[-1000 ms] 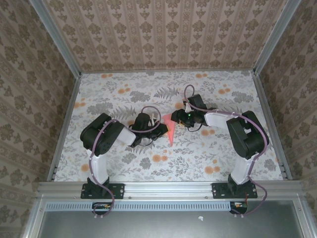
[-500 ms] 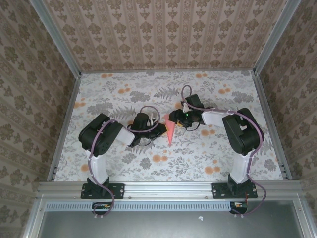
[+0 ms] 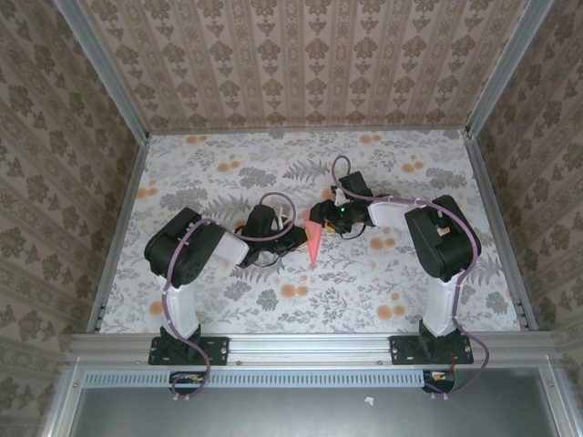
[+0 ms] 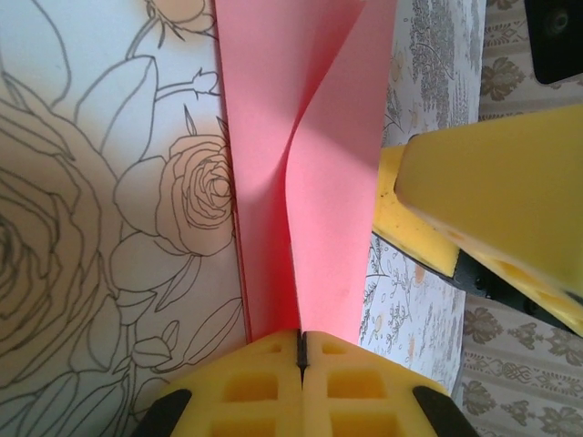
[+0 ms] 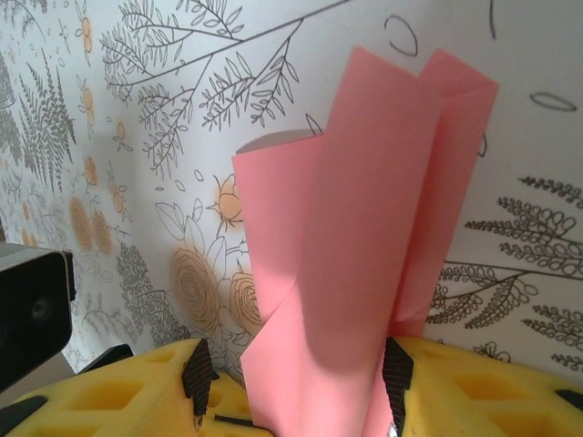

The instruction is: Fold a paper plane with a square sheet of paper (fold left side to right side)

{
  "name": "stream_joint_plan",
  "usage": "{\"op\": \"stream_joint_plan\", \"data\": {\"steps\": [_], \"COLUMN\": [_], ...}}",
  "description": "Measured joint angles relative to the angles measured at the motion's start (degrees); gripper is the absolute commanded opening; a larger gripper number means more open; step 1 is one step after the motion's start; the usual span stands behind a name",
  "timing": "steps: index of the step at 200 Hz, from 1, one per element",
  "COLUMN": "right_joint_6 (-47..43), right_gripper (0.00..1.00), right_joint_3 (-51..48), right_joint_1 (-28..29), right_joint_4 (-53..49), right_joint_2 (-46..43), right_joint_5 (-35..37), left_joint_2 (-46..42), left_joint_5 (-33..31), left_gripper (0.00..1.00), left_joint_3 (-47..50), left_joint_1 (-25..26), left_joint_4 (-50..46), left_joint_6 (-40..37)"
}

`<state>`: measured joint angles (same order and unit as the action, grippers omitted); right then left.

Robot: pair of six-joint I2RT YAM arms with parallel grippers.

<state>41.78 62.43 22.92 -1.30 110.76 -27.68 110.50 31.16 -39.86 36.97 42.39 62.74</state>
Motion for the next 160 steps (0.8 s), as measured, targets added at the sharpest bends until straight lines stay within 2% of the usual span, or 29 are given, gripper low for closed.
{"op": "stream_joint_plan", "data": {"steps": [46, 87, 160], "right_joint_6": [-1.29, -2.6, -3.13], "right_gripper": [0.55, 0.44, 0.42], "right_joint_3": [-0.28, -0.42, 2.36], "right_joint_1": [-0.02, 0.02, 1.31], "right_joint_4": [-0.92, -1.7, -2.23], "right_joint_2": [-1.46, -5.57, -1.53], "right_joint_5": [1.09, 1.75, 1.62], "left_joint_2": [-0.17, -0.44, -1.09], "left_joint_5": [0.13, -0.09, -0.63], "left_gripper": [0.0, 0.0, 0.0], "left_joint_3": [-0.42, -1.03, -2.03], "left_joint_1": [0.0, 0.02, 0.13], "left_joint_4": [-1.27, -3.06, -6.49], "left_joint_6": [-1.11, -2.29, -4.11]}}
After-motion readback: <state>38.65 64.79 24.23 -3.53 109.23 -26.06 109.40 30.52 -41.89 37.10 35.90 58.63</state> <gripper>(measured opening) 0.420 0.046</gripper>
